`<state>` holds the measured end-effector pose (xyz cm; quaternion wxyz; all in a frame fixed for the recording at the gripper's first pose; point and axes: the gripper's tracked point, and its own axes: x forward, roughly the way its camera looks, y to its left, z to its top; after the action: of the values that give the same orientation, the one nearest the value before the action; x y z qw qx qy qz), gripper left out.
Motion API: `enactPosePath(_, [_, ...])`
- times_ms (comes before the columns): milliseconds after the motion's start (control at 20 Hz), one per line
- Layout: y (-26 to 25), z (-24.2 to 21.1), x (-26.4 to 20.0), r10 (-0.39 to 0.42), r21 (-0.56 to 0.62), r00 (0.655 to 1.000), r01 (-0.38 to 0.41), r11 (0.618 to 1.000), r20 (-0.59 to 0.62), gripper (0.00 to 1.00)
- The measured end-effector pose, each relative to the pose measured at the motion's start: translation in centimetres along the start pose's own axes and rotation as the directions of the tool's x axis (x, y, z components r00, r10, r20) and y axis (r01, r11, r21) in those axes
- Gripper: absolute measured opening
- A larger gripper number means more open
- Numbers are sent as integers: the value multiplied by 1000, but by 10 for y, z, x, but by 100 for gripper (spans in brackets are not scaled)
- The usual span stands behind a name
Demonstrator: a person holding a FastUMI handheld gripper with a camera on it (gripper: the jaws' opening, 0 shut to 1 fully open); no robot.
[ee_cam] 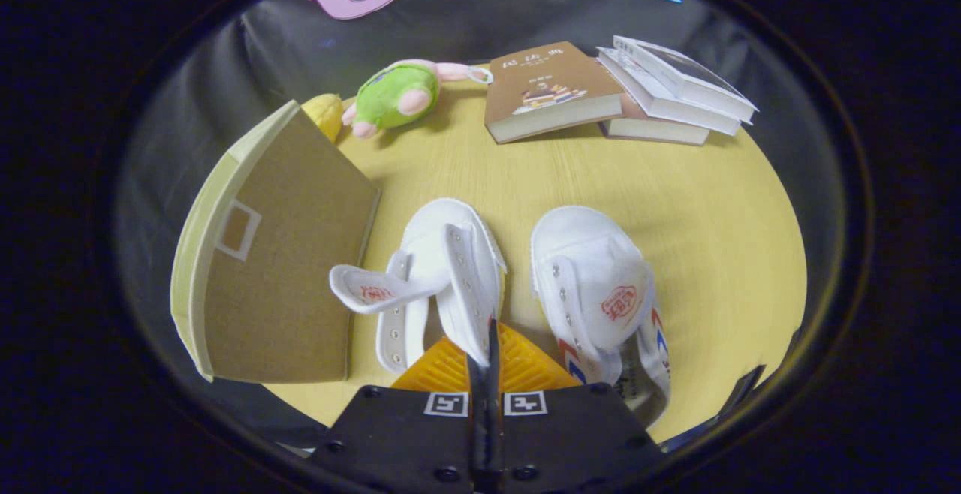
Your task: Open the storage box then place both shoes into the box .Put the left shoe in first, then the right shoe, with the right side of both shoes facing outward in a uniform manner.
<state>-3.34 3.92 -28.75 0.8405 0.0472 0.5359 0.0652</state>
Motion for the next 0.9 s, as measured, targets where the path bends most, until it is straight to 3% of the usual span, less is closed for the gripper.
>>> enactPosePath(350, [27, 34, -45, 66, 144, 996, -74, 987, 59, 4])
enactPosePath(900, [113, 90, -116, 201, 191, 965, -231, 954, 166, 3])
